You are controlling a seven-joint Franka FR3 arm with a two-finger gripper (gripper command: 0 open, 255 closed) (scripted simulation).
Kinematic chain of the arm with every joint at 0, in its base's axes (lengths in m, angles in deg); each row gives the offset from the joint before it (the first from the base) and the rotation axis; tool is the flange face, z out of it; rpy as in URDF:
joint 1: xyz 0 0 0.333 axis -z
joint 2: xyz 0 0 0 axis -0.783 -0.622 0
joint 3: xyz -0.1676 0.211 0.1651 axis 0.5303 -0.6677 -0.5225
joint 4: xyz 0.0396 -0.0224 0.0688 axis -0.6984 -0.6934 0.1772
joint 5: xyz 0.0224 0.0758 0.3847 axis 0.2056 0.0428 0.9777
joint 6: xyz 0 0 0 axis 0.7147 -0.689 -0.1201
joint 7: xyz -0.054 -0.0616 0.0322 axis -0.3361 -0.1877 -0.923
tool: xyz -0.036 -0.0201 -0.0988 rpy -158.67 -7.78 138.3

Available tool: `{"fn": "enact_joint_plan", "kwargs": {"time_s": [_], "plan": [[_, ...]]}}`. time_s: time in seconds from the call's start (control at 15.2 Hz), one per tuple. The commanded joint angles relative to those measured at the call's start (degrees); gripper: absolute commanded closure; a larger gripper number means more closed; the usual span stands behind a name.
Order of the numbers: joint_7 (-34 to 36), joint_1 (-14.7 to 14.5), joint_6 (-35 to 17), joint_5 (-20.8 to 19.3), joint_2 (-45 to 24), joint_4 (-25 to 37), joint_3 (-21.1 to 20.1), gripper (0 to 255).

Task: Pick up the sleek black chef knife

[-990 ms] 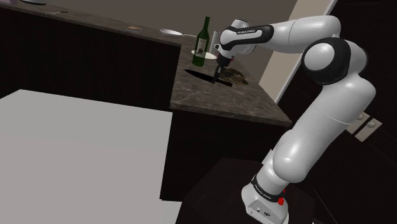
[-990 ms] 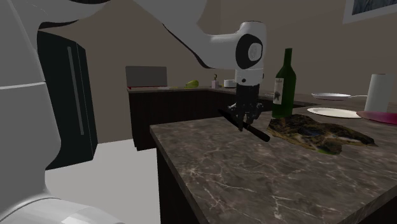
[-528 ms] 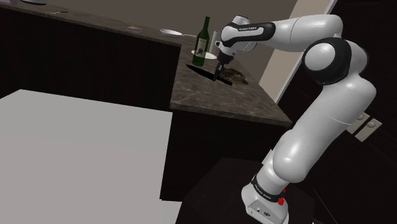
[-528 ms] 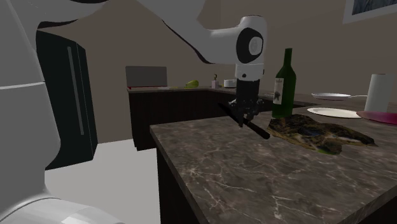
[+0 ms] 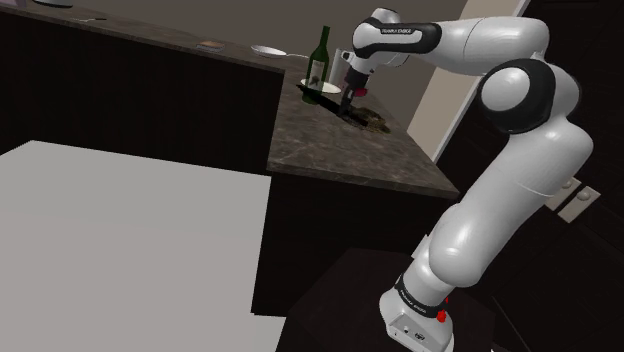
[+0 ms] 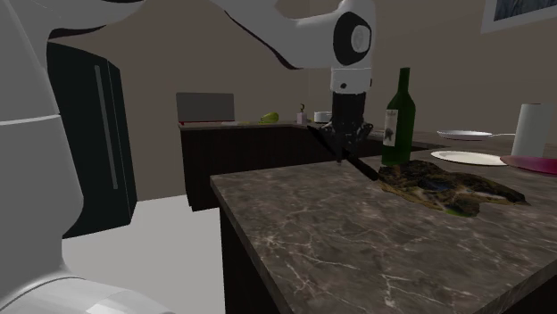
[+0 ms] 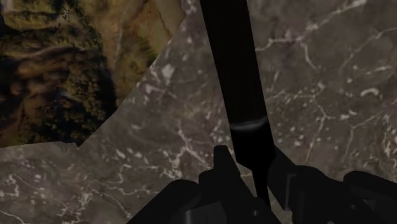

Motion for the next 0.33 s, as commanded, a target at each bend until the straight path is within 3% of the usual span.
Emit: {"fn": "enact_joint_plan", "kwargs": {"time_s": [0.0, 0.26], "plan": [[0.02, 0.01, 1.49, 0.04, -0.14, 1.60, 0.03, 255], [0.11, 0.01, 3.17, 0.08, -0.27, 3.39, 0.04, 255]]}}
